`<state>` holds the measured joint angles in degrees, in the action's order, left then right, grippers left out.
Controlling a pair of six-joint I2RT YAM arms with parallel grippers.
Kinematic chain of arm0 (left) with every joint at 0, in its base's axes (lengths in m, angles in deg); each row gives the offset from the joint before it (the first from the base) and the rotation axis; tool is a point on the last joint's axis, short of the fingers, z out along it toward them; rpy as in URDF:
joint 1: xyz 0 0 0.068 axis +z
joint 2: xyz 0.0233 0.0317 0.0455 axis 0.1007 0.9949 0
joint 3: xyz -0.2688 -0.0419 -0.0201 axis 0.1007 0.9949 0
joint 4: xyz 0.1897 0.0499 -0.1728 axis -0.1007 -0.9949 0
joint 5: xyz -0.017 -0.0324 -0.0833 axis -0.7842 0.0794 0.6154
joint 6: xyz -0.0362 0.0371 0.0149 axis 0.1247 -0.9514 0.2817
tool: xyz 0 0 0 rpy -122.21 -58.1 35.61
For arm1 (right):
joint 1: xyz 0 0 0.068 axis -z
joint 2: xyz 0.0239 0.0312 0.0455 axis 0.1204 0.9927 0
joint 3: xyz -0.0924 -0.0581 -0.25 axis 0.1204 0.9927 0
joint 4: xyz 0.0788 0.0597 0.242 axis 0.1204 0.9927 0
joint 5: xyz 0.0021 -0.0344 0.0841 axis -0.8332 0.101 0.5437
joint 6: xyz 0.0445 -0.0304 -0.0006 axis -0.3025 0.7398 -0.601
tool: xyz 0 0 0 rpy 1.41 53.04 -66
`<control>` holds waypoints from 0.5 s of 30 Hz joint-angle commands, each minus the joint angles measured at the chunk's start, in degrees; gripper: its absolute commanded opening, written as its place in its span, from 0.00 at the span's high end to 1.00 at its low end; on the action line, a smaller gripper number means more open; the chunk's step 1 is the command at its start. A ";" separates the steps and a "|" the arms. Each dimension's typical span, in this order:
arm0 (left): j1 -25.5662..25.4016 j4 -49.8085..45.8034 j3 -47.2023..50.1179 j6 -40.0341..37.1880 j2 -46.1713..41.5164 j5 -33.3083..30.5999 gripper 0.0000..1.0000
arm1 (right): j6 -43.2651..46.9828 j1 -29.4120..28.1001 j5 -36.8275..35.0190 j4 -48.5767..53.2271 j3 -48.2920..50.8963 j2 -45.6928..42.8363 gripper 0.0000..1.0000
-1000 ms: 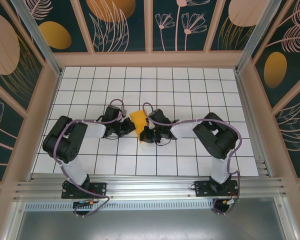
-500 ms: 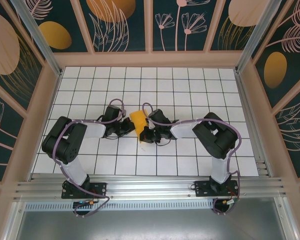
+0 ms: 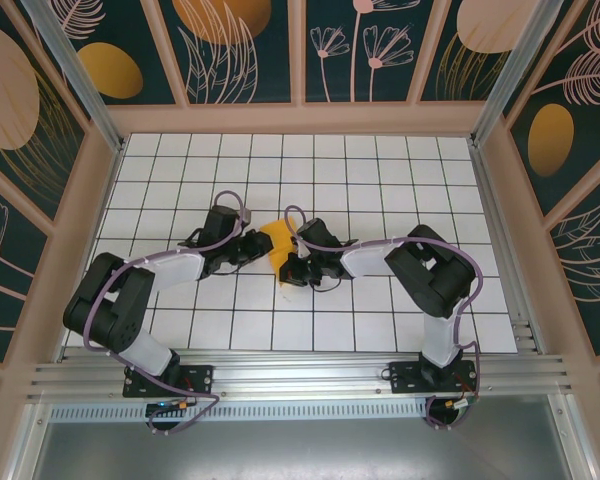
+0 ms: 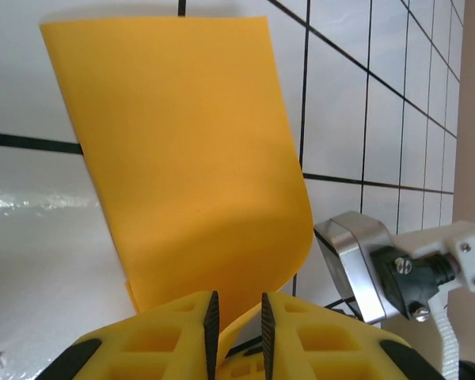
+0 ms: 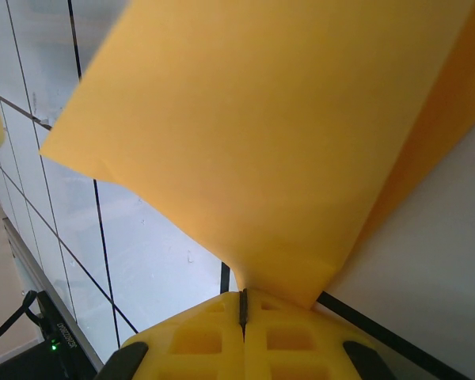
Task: Fold a paper plane with a square sheet of paper (pick it up from the middle)
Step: Third fold the triangle at the center of the table.
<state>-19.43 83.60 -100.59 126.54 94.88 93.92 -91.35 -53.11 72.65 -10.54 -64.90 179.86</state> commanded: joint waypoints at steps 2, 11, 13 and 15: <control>-0.89 1.91 1.45 0.76 -0.03 0.64 0.79 | 0.72 -0.48 -1.31 1.31 0.08 0.88 0.97; -1.51 4.02 1.47 0.82 2.82 1.94 0.83 | 0.80 -0.48 -1.66 1.75 -0.12 0.77 0.97; -1.51 3.83 1.43 0.78 2.58 1.26 0.83 | 0.83 -0.48 -1.65 1.75 -0.15 0.87 0.97; -1.51 3.18 1.43 0.66 1.64 -0.38 0.81 | 0.91 -0.47 -1.66 1.83 -0.21 0.88 0.97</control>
<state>-20.50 85.76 -99.39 127.06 97.27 94.49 -91.35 -53.11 72.62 -10.52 -64.92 179.86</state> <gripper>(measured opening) 0.182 0.048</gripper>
